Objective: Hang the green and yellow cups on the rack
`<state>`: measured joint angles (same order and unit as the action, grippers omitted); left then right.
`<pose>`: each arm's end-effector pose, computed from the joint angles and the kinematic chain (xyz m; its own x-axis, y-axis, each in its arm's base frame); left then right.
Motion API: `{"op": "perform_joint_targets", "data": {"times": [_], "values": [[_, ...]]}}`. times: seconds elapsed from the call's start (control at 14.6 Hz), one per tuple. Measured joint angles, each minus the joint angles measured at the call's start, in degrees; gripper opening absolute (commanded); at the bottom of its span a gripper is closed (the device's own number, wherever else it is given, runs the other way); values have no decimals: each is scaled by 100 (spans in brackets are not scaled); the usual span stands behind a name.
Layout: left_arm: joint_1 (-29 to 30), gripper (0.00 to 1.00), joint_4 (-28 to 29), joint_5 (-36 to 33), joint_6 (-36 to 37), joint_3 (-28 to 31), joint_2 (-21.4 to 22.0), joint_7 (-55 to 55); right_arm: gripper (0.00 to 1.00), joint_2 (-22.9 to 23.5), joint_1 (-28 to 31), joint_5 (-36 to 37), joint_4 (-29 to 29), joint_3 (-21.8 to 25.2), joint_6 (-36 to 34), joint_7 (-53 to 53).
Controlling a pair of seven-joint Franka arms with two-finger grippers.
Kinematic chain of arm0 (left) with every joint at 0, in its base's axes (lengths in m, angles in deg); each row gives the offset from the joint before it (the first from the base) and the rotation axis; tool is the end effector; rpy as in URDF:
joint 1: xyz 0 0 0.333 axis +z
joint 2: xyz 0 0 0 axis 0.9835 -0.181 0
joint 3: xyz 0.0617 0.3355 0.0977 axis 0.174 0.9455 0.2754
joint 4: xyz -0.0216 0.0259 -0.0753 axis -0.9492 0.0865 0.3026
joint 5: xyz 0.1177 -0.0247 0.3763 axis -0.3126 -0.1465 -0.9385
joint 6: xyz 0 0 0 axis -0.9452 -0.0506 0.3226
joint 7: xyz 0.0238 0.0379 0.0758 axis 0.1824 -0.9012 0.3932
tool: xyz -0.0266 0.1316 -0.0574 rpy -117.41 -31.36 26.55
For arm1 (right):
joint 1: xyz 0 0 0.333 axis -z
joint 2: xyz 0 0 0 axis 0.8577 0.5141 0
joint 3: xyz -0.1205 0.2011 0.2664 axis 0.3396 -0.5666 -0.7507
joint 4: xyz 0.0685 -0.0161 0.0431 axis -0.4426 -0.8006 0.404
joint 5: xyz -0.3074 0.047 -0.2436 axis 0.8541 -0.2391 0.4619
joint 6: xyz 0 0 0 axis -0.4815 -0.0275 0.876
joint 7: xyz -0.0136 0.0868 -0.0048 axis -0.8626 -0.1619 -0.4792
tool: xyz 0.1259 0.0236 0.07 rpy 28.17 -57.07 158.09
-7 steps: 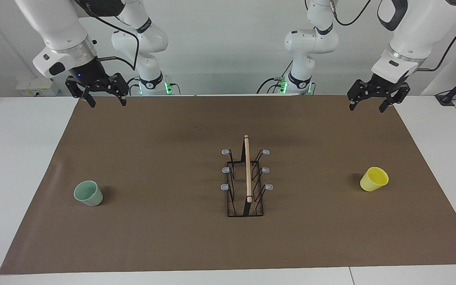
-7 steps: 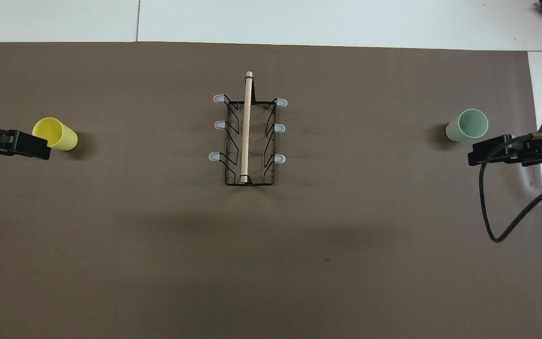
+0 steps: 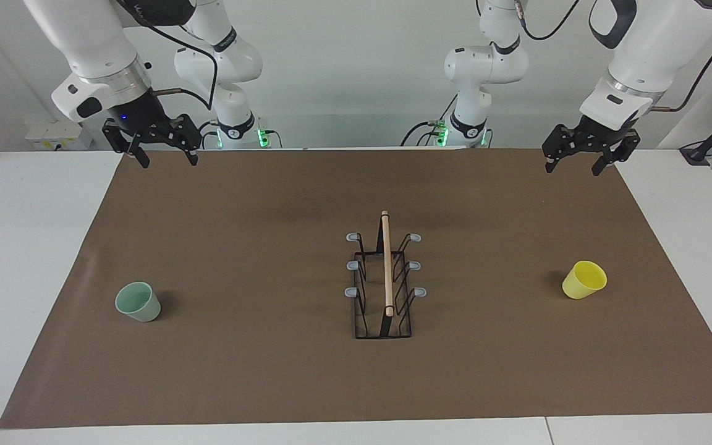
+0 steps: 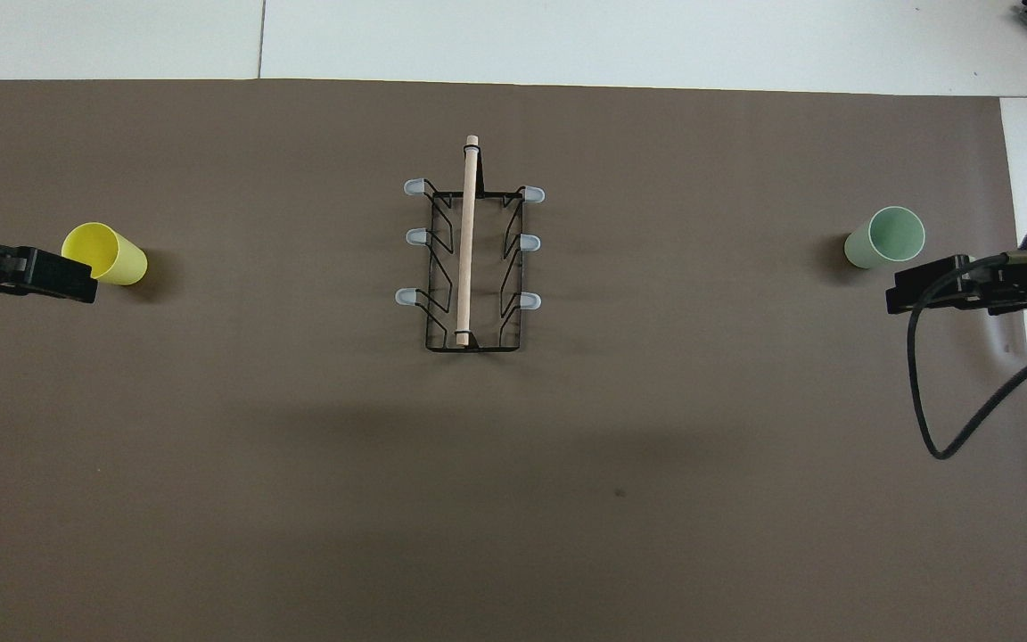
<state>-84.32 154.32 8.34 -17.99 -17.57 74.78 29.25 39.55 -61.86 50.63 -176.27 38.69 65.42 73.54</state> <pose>0.5526 -0.0393 0.6236 0.9857 -0.1685 0.0095 -0.1685 -0.9857 0.0061 0.5426 0.0255 0.6332 0.9998 -0.0192 -0.0102 -0.0198 -0.9982 -0.0574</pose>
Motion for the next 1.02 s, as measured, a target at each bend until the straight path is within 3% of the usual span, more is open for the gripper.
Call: {"op": "perform_joint_targets", "data": {"times": [0.55, 1.02], "values": [[0, 100, 2, 0, 24, 7, 2, 18, 100, 16, -13, 55, 0, -2, 23, 38], [1, 100, -3, 6, 15, 114, -25, 43, 100, 294, -165, 822, -37, -46, 155, 1090]]}}
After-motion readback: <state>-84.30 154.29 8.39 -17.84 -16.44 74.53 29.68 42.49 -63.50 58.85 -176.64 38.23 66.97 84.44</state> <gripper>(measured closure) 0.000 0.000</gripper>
